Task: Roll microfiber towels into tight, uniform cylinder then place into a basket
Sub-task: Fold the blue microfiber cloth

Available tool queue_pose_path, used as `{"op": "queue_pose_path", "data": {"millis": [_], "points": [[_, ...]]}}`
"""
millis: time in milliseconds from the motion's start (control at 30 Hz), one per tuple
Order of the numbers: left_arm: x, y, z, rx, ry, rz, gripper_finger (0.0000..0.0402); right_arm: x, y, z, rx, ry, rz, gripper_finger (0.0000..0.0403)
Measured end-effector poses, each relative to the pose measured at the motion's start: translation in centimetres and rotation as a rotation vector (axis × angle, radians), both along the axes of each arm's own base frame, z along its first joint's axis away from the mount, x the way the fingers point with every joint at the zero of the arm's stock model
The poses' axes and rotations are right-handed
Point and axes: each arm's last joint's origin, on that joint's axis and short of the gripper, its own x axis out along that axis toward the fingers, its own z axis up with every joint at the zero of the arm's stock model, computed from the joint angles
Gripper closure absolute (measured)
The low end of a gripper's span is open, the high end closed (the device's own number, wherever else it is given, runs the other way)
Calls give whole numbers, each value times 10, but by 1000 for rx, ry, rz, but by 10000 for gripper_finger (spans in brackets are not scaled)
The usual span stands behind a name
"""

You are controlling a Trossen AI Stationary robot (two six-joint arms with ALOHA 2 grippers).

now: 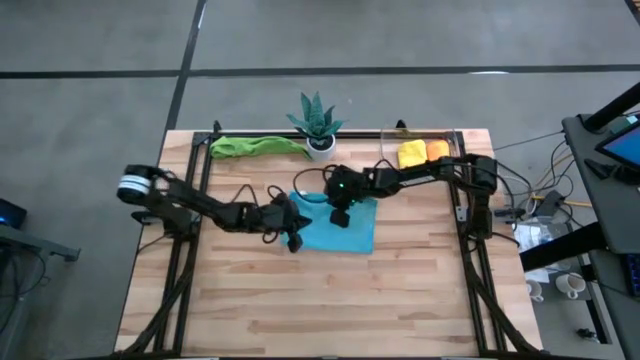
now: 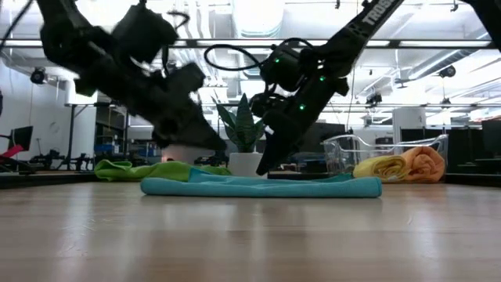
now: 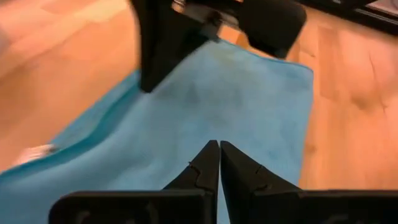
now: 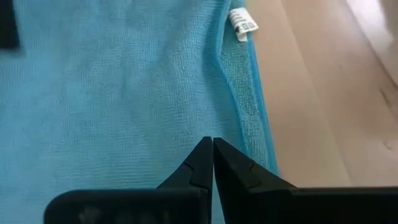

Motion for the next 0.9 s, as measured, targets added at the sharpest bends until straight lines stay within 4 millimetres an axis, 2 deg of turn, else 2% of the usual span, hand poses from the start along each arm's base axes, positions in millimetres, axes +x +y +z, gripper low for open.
{"op": "queue_pose_path", "data": {"millis": [167,333,567,767,900], "points": [[15,-1,-34,-30,-43,3,401,6,-4,-2,-3,58,63,394],[26,-2,-55,-59,11,1,401,8,-8,-10,-5,80,63,394],[31,-4,-56,-73,13,-25,401,7,-12,-16,-10,86,33,394],[30,-4,-56,-80,27,-39,401,9,-17,-3,-105,57,-35,394],[29,-4,-56,-82,32,-41,401,6,-24,-3,-188,85,-126,394]]}}
